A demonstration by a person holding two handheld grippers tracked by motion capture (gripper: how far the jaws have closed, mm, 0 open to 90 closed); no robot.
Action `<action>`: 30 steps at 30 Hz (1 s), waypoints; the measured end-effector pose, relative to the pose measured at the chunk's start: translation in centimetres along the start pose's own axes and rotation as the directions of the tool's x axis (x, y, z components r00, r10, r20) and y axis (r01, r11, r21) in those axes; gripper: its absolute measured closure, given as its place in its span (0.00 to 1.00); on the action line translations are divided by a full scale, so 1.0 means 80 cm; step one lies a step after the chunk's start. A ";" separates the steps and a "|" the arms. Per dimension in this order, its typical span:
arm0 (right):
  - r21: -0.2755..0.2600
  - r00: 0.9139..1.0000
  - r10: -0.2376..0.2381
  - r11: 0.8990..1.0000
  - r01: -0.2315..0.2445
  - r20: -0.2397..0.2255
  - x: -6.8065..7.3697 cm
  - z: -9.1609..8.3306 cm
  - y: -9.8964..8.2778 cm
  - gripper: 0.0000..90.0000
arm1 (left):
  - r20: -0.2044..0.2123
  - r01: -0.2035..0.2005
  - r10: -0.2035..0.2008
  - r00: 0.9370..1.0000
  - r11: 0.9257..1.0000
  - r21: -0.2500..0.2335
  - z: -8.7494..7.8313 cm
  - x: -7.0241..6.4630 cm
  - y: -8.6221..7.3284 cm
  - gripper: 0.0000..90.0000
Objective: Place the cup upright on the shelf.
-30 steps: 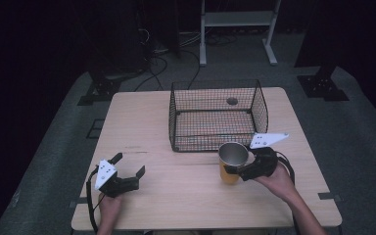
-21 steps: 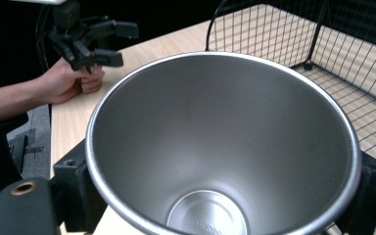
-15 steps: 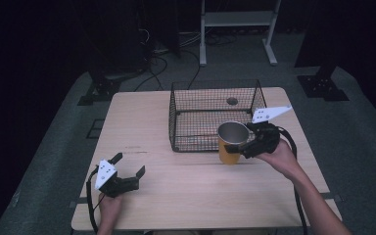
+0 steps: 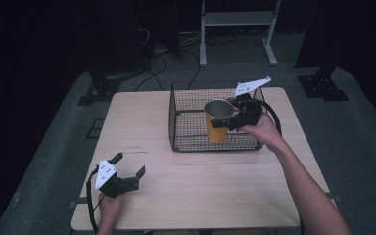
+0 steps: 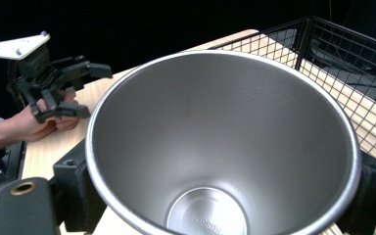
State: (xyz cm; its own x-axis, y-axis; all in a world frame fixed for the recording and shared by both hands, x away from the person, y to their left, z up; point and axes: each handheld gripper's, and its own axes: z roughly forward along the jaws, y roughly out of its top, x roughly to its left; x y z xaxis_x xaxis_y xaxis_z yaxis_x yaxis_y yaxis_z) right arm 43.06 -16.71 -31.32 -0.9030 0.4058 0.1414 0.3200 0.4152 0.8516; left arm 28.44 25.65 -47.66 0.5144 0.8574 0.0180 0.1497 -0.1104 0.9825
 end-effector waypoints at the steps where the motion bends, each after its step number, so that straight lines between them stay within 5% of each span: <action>1: 0.004 1.000 0.005 1.000 -0.005 0.000 -0.006 0.006 0.004 0.14 | 0.001 0.000 0.000 1.000 1.000 -0.001 0.000 0.000 0.000 0.01; 13: 0.053 0.999 0.024 0.998 -0.026 0.035 -0.063 0.061 0.027 0.14 | 0.003 -0.004 0.004 1.000 1.000 -0.003 0.000 0.000 0.000 0.01; 20: 0.105 0.995 0.066 0.992 -0.073 0.069 -0.093 0.095 0.009 0.14 | 0.003 -0.006 0.006 1.000 1.000 -0.002 0.000 -0.001 0.000 0.01; 30: 0.149 0.992 0.089 0.984 -0.101 0.085 -0.107 0.115 -0.009 0.14 | 0.003 -0.006 0.006 1.000 1.000 -0.002 0.000 -0.001 0.000 0.01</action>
State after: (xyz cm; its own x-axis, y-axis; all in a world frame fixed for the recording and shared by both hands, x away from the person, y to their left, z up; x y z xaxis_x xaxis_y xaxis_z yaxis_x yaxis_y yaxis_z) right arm 53.23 -12.98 -37.81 -0.8430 0.5092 0.1733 0.4490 0.4889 0.7479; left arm 28.40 25.61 -47.68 0.5177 0.8553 0.0235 0.1445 -0.1145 0.9829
